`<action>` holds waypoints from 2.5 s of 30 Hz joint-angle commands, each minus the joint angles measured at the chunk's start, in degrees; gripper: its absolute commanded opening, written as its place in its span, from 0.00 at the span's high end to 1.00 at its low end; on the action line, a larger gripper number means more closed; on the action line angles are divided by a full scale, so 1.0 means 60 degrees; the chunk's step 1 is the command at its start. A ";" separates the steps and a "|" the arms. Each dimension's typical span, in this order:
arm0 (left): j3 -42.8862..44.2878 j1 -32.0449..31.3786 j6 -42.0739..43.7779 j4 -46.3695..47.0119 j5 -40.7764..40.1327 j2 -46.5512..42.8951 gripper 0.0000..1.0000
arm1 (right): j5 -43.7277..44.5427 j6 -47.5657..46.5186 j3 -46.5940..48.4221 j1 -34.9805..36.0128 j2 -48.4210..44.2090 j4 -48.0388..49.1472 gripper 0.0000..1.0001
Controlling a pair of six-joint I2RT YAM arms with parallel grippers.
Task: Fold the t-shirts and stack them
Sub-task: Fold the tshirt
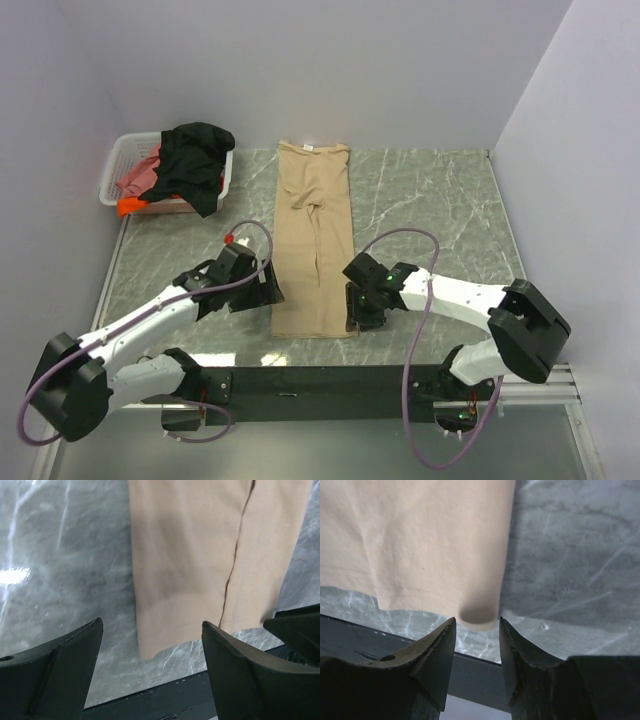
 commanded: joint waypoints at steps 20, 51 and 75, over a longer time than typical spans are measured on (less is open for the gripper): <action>-0.1417 -0.1761 -0.2785 -0.1113 -0.1227 -0.1393 0.23 | 0.0671 0.0812 -0.1066 0.0235 0.0146 0.0458 0.63; -0.1095 -0.2743 -0.2771 -0.0001 -0.1184 0.0935 0.68 | 0.0891 0.0461 -0.0437 0.0323 0.0644 0.0035 1.00; -0.1520 -0.4045 -0.3969 -0.1420 0.0266 -0.0556 1.00 | 0.0056 -0.0155 0.0164 0.0791 -0.0993 -0.2411 1.00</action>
